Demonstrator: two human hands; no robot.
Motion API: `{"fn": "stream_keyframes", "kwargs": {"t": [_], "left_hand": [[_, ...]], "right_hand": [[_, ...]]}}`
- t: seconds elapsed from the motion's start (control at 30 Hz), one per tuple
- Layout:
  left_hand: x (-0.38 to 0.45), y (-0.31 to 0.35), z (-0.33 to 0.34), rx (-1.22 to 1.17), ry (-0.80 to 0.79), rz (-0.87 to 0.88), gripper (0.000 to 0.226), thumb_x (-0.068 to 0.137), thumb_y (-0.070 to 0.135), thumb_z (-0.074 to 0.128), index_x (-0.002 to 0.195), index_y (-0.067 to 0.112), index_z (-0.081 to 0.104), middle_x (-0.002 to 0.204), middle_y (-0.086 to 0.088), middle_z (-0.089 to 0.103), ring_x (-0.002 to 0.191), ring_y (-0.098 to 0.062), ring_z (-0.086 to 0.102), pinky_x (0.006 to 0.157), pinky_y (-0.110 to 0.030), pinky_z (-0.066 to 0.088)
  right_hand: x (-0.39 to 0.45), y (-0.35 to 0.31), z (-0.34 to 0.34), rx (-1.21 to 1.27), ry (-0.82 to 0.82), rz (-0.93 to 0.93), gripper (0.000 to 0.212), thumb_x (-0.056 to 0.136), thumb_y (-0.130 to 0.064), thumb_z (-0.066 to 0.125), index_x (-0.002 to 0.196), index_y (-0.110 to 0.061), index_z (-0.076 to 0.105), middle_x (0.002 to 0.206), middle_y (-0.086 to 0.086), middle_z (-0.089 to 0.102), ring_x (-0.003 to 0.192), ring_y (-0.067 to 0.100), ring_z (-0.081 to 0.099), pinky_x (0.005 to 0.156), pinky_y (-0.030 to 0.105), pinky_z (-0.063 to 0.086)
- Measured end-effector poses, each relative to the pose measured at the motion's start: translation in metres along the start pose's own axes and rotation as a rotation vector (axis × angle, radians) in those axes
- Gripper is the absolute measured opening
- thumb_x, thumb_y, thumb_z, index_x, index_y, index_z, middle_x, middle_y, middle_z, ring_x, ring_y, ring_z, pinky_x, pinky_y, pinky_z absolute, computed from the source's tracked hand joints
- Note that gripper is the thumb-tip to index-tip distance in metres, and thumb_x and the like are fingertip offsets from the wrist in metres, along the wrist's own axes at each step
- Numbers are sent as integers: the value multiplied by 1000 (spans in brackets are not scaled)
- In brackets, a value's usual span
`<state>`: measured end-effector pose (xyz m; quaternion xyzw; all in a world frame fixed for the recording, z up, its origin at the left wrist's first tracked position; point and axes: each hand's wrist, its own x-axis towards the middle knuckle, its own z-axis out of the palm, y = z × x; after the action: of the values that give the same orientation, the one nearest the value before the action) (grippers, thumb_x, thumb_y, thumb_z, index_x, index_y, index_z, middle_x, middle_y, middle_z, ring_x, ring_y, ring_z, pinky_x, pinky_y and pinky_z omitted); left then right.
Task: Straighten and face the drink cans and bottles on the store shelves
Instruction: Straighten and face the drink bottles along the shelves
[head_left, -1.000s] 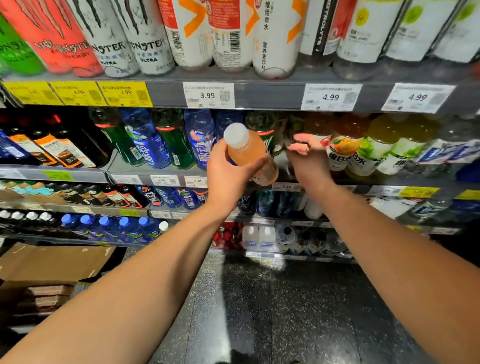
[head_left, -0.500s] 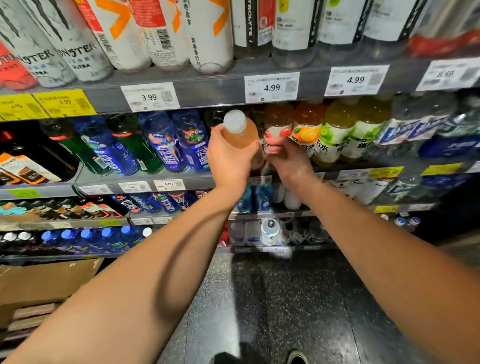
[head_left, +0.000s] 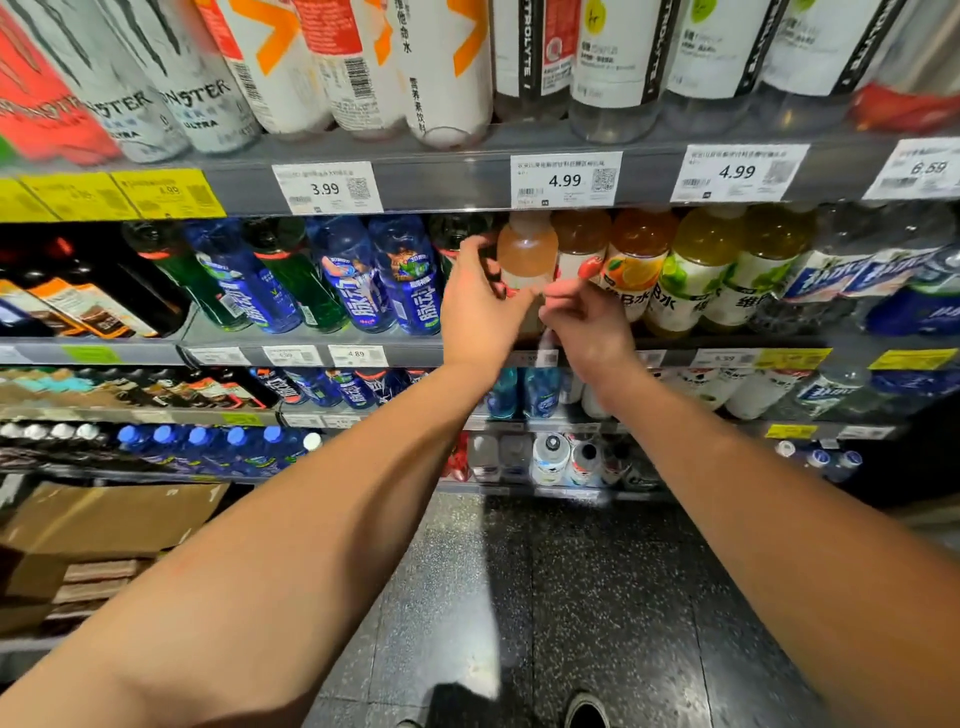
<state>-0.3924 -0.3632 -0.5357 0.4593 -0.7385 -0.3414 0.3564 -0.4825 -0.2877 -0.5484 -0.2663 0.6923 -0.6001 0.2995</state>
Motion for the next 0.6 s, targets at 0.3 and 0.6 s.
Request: {"fn": "stream_keyframes", "kwargs": {"t": [0.3, 0.6], "left_hand": [[0, -77, -115, 52, 119, -94, 27, 85, 17, 70, 109, 15, 59, 99, -3, 64, 85, -16, 59, 87, -33, 50], [53, -142, -202, 44, 13, 66, 62, 82, 13, 69, 138, 10, 42, 142, -10, 43, 96, -21, 64, 94, -33, 49]], "right_hand": [[-21, -19, 66, -59, -200, -70, 37, 85, 10, 47, 74, -25, 51, 68, -13, 42, 62, -1, 38, 58, 13, 33], [-34, -33, 191, -236, -84, -159, 46, 89, -10, 66, 133, -10, 51, 115, 1, 61, 96, 10, 61, 87, 20, 46]]}}
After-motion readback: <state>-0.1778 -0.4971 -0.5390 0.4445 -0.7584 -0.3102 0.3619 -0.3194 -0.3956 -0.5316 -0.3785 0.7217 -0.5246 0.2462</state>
